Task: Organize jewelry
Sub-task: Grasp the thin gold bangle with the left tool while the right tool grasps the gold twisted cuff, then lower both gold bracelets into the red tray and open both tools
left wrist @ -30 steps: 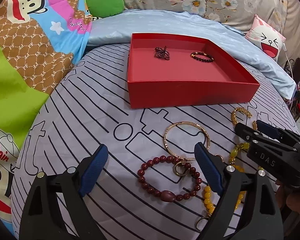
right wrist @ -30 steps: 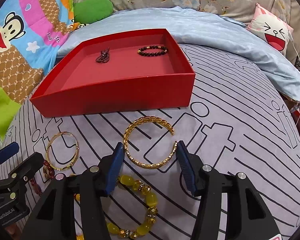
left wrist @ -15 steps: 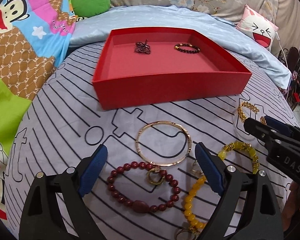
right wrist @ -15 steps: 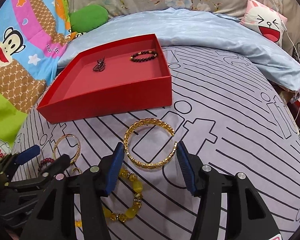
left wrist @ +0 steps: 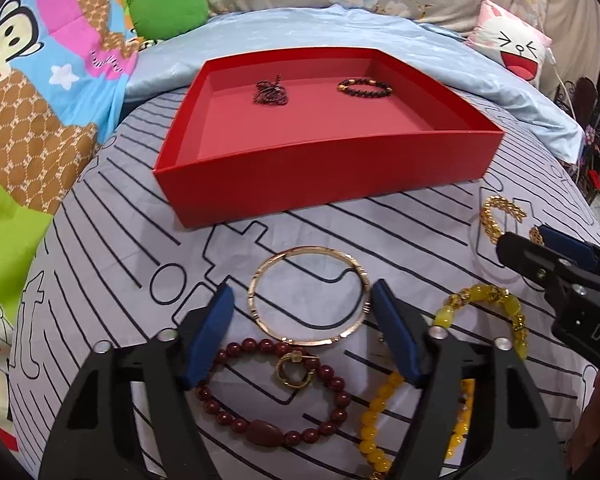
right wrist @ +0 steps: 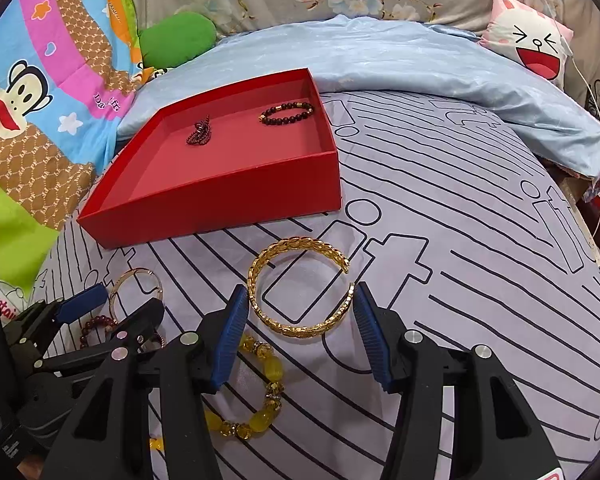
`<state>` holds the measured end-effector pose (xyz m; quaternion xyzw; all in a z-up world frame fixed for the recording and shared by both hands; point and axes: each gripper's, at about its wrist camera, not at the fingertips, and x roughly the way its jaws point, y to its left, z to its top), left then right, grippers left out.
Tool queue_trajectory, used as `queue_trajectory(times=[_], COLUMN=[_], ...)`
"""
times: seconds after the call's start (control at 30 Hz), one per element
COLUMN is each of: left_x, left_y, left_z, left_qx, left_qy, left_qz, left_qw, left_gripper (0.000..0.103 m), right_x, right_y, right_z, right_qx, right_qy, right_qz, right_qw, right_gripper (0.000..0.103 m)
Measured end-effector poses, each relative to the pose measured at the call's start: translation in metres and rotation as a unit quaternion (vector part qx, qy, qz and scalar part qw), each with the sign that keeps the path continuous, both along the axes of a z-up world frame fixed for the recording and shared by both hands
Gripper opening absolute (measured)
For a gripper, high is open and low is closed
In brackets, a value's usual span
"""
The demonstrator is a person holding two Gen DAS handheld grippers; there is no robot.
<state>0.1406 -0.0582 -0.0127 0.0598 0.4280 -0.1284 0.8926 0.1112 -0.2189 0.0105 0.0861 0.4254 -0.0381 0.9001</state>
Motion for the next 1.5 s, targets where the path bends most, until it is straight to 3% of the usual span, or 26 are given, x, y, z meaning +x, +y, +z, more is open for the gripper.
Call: queue_trajectory(times=[0.33,0.67,0.9,1.1,1.5], left_x=[-0.004,-0.004,0.03,0.076,0.152], left_y=[0.008,0.021,0.024,0.013,-0.005], left_z=[0.008,0.058,0.083,0.089,0.056], left_qx=[-0.035,-0.044,-0.046,-0.049,-0.022], left_qy=[0.011,-0.033,-0.056,-0.056,-0.034], left_qz=[-0.002,0.003,0.003,-0.005,-0.014], left_qw=[0.9993,0.9985,0.9974,0.9972,0.9991], left_gripper=[0.059,0.059,0.059,0.059,0.059], right_x=[-0.007,-0.002,0.039,0.091,0.176], right_y=[0.004,0.006,0.003,-0.002,0.005], right_z=[0.009,0.043,0.068,0.069,0.035], right_qx=[0.001,-0.007,0.012,0.026,0.006], right_qy=[-0.009,-0.043,-0.058,-0.047,0.003], right_qz=[0.005,0.024,0.058,0.08,0.102], right_qw=[1.0,0.999,0.997,0.995,0.995], right_gripper=[0.052,0.052,0.052,0.052,0.052])
